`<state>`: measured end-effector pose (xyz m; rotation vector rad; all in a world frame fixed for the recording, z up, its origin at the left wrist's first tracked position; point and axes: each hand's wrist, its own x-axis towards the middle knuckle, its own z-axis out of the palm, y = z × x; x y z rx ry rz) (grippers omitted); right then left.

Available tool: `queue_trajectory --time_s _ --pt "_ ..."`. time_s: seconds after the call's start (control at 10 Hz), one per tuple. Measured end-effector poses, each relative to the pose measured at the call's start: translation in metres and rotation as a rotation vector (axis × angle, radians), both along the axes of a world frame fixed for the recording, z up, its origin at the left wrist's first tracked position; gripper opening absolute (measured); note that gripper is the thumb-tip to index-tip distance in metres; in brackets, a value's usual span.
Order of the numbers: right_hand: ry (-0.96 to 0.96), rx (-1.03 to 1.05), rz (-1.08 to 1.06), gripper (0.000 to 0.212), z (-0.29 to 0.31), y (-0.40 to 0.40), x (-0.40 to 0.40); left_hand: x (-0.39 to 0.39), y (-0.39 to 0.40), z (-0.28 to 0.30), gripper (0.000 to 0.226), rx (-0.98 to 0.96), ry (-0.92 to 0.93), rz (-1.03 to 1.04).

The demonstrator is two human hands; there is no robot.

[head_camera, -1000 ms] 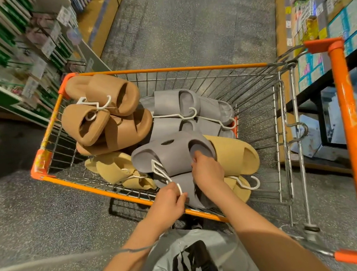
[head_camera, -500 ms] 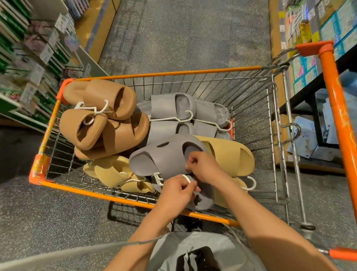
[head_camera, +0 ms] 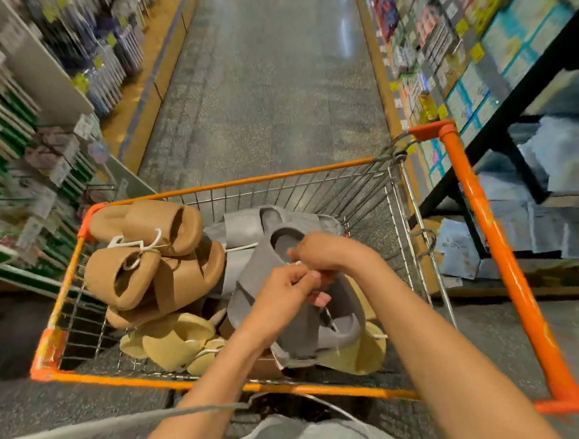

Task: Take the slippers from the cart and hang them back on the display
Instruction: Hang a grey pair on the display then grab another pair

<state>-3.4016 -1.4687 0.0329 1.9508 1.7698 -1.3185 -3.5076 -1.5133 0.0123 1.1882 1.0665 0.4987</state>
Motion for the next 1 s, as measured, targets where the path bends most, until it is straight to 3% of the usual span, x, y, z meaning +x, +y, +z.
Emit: queue_trajectory --time_s 0.1,0.2,0.4,0.6,0.8,1.0 --pt "0.086 0.006 -0.241 0.039 0.043 0.003 0.016 0.014 0.008 0.031 0.026 0.021 -0.099 -0.065" --pt "-0.001 0.153 -0.219 0.046 0.079 -0.005 0.041 0.034 0.011 0.065 0.026 0.073 -0.209 -0.182" --pt "0.033 0.557 -0.51 0.036 0.178 -0.051 0.094 0.088 0.002 0.15 0.023 0.203 -0.476 -0.464" --pt "-0.294 1.106 -0.66 0.047 0.255 -0.135 0.144 0.166 -0.034 0.22 0.016 0.241 -0.767 -0.683" --pt "-0.439 1.186 -0.913 0.033 0.277 -0.28 0.199 0.251 -0.141 0.25 0.027 0.215 -0.871 -0.948" --pt "-0.535 1.158 -1.098 0.023 0.272 -0.441 0.237 0.316 -0.277 0.25 0.033 0.054 -0.929 -1.204"
